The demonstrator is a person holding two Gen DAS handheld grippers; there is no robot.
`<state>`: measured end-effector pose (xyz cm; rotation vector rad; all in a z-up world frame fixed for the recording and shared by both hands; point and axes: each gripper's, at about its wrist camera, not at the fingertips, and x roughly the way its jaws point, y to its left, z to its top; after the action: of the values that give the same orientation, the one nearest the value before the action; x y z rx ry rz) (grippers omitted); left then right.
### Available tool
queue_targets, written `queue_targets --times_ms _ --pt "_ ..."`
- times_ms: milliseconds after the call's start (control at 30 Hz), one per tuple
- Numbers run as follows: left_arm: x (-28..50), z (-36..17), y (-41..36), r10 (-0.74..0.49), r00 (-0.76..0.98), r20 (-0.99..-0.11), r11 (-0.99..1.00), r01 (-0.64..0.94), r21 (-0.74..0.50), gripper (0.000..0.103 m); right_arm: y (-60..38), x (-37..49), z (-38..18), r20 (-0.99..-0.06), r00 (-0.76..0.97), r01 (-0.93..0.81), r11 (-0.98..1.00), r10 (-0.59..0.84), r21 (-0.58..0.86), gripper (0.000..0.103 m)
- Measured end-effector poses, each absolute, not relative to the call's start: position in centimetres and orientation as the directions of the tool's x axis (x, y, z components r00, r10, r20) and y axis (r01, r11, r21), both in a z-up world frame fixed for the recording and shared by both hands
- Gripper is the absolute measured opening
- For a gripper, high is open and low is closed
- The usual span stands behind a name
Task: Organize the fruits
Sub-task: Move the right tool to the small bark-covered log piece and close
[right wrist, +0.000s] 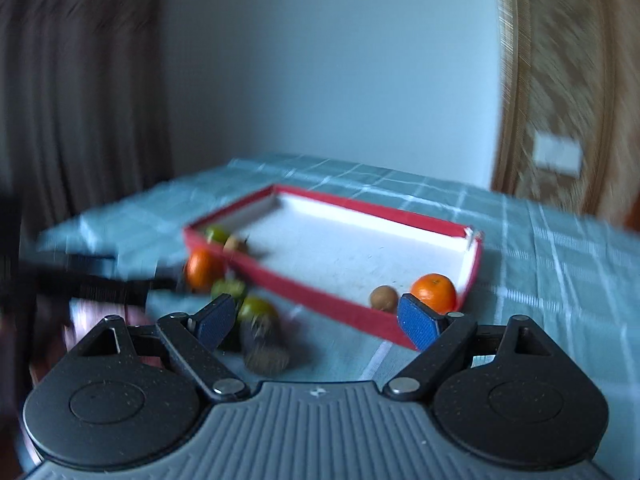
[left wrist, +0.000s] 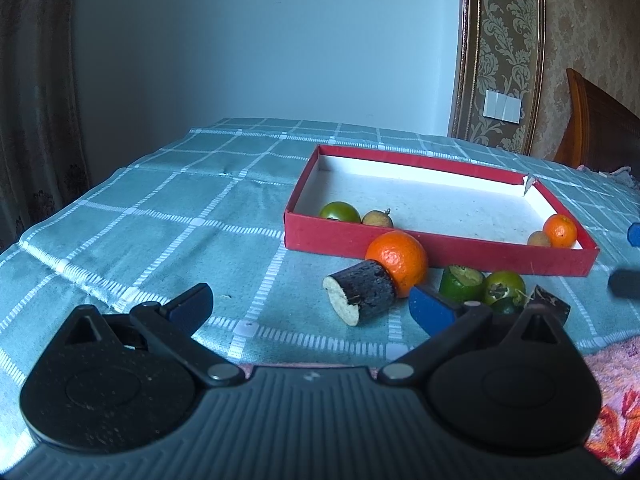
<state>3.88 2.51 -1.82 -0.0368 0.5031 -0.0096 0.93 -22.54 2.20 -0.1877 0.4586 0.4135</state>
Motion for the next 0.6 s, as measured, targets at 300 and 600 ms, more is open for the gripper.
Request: queue_targets --times_ms 300,600 --pt "3.8 -1.8 2.5 -0.022 0.874 -0.485 0.999 0.003 -0.04 0.103 -18.9 1.1 -0.2 -0.499 0.803 -0.487 0.84 0.325 -0.237 0.088" --pt "3.9 -1.8 2.4 -0.034 0.872 -0.488 0.999 0.013 -0.046 0.103 -19.2 3.2 -1.6 -0.567 0.755 -0.493 0.855 0.328 -0.161 0.056"
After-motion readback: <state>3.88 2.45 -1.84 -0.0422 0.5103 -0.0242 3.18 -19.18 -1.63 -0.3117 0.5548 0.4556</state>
